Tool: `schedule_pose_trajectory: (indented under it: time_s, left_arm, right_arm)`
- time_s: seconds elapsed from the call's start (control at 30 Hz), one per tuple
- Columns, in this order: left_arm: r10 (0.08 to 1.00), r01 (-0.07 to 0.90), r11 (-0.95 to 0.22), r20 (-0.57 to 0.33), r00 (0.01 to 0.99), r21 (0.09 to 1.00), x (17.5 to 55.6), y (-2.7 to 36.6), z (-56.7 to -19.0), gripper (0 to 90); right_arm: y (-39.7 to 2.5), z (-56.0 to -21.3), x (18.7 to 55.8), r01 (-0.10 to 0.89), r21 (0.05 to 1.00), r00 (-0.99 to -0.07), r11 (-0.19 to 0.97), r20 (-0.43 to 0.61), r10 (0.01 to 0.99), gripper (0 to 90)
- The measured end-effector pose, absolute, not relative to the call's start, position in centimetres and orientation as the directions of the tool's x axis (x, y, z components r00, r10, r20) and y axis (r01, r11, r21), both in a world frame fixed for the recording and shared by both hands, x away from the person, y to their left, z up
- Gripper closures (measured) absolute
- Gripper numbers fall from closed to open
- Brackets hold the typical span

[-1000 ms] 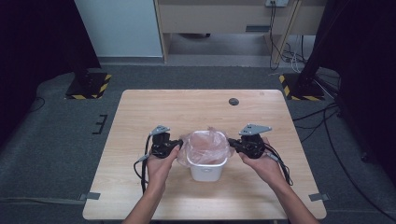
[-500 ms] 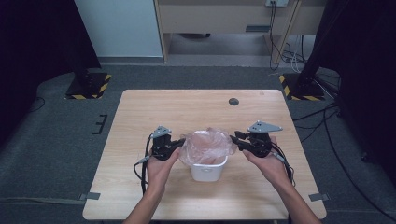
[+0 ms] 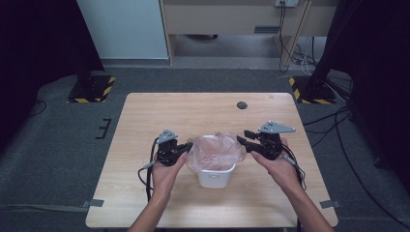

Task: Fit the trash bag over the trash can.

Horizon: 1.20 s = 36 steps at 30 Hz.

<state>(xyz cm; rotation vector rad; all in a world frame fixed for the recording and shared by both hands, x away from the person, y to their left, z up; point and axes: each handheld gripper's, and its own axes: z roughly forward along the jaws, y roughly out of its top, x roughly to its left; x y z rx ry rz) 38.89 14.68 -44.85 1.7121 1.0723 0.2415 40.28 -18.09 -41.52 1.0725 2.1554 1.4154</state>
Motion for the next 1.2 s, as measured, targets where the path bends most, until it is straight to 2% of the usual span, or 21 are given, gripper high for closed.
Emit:
schedule_pose_trajectory:
  time_s: [0.37, 0.5, 0.6, 0.77, 0.87, 0.93, 1.2]
  left_arm:
    - [0.756, 0.531, -0.06, -0.308, 0.577, 0.845, 38.9, 14.6, -45.0, 82.8]
    - [0.757, 0.531, -0.065, -0.305, 0.578, 0.845, 38.9, 14.5, -45.0, 82.7]
    - [0.757, 0.53, -0.066, -0.303, 0.579, 0.846, 38.8, 14.5, -45.0, 82.7]
    - [0.754, 0.532, -0.065, -0.307, 0.58, 0.844, 38.8, 14.5, -44.9, 82.5]
    - [0.755, 0.533, -0.072, -0.304, 0.581, 0.843, 38.7, 14.6, -45.0, 82.1]
    - [0.759, 0.535, -0.078, -0.298, 0.579, 0.842, 38.7, 14.6, -45.0, 82.3]
    - [0.753, 0.559, -0.078, -0.319, 0.576, 0.826, 38.9, 14.9, -45.5, 85.7]
  right_arm:
    - [-19.4, -42.9, 40.0, 0.452, 0.868, -0.659, 0.208, 0.168, 0.733, 45.1]
    - [-19.2, -43.4, 40.2, 0.46, 0.859, -0.662, 0.226, 0.162, 0.732, 45.9]
    - [-18.9, -43.8, 40.3, 0.471, 0.847, -0.676, 0.249, 0.165, 0.719, 50.7]
    - [-18.5, -43.9, 40.3, 0.478, 0.832, -0.71, 0.282, 0.177, 0.681, 76.3]
    - [-18.3, -43.8, 40.2, 0.466, 0.832, -0.721, 0.302, 0.159, 0.675, 86.4]
    - [-18.4, -43.6, 40.2, 0.462, 0.832, -0.717, 0.306, 0.148, 0.681, 89.9]
    - [-18.4, -43.8, 40.1, 0.466, 0.822, -0.721, 0.327, 0.138, 0.679, 90.0]
